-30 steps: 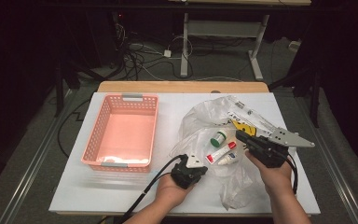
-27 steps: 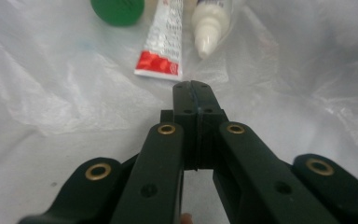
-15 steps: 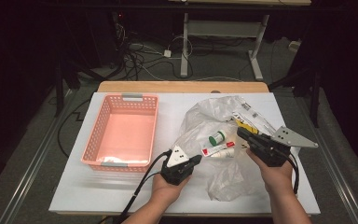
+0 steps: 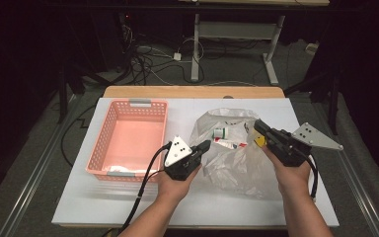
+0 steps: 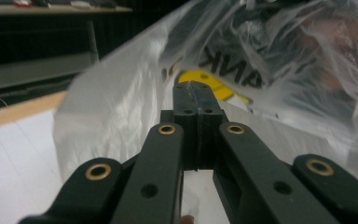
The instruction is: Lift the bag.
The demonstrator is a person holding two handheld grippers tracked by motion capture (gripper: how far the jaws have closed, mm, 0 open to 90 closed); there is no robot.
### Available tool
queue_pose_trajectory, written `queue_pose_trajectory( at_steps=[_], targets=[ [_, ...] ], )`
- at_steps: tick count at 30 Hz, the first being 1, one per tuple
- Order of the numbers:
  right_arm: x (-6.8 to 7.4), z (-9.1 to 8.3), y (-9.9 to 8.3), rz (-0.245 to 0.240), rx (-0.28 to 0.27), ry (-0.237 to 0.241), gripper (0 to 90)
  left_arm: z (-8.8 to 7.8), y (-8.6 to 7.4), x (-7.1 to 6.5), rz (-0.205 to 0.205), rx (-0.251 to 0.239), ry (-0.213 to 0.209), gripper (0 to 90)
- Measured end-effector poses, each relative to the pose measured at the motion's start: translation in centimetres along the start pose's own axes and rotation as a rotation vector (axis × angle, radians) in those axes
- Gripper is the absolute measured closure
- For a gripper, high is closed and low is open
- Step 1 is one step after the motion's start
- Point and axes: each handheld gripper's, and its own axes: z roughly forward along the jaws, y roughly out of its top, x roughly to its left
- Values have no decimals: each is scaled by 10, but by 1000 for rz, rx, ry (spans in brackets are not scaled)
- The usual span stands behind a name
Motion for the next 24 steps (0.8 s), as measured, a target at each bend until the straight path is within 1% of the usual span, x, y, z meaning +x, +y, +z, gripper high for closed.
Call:
queue_pose_trajectory(
  at_steps=[1, 2, 6, 9, 14, 16, 19, 24],
  targets=[
    [-1, 2, 3, -5, -6, -5, 900, 1, 5, 0, 3, -10, 2, 889],
    [-1, 3, 6, 3, -15, -9, 900, 2, 10, 0, 9, -24, 6, 889],
    [-5, 8, 18, -9, -46, -25, 900, 7, 34, 1, 19, -67, 8, 889],
    [-8, 11, 30, -15, -69, -40, 900, 12, 54, 1, 51, -91, 14, 889],
    [-14, 16, 53, -22, -112, -67, 900, 17, 90, -1, 84, -147, 19, 889],
    [-16, 17, 64, -35, -125, -76, 900, 19, 105, -1, 98, -169, 21, 889],
    [-20, 17, 78, -44, -146, -89, 900, 20, 123, -2, 122, -195, 26, 889],
    [-28, 16, 100, -58, -183, -110, 900, 18, 152, -3, 145, -246, 28, 889]
  ],
)
